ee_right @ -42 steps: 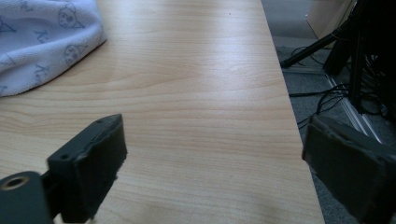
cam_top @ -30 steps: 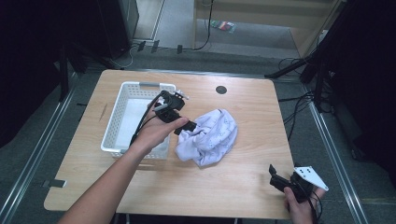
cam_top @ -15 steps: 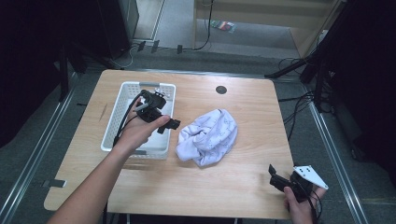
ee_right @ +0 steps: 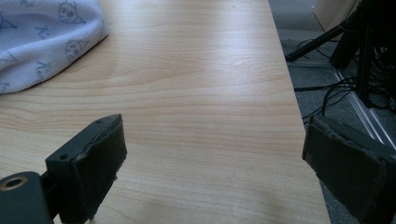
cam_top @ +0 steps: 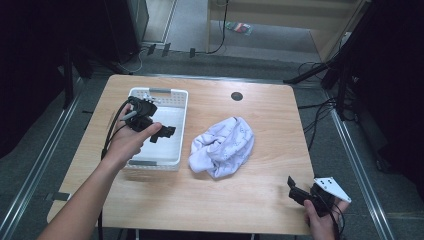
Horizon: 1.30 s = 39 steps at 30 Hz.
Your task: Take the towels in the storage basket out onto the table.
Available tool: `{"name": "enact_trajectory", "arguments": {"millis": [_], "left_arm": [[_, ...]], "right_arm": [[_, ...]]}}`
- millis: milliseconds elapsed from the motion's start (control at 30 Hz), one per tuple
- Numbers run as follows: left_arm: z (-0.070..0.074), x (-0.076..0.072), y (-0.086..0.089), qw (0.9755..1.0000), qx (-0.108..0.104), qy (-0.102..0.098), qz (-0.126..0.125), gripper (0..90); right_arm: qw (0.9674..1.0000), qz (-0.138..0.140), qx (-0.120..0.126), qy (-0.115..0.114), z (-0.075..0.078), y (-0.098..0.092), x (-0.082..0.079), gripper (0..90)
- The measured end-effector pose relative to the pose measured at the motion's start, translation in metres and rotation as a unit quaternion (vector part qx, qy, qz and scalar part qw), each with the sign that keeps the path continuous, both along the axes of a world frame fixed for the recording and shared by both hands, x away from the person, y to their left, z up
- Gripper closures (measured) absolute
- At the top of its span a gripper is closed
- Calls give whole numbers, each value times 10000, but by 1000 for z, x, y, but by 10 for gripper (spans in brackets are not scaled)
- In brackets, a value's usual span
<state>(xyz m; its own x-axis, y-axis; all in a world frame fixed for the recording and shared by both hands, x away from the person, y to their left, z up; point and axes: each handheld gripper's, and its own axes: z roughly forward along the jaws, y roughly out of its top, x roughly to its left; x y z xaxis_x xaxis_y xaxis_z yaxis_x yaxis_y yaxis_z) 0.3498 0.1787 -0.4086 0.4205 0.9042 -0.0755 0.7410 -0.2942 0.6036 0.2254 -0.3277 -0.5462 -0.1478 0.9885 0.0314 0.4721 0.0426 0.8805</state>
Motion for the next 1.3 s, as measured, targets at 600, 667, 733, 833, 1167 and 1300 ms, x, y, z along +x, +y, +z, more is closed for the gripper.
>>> {"name": "enact_trajectory", "arguments": {"millis": [600,667,733,833,1167,1300], "left_arm": [[-13,-38,65,9987,-123,-229,443,0],[-15,-44,72,9985,-169,-228,462,0],[-17,-47,76,9982,-200,-261,507,0],[-20,-53,82,9978,-203,-295,567,0],[-30,-76,102,9959,-356,-415,716,0],[-31,-86,106,9953,-369,-479,752,0]], "right_arm": [[10000,-20,19,46,0,0,1,68],[10000,-10,6,60,0,0,1,68],[10000,-7,-1,61,0,0,1,68],[10000,-15,16,57,0,0,1,67],[10000,-11,9,64,0,0,1,68],[10000,-12,12,77,0,0,2,68]]}}
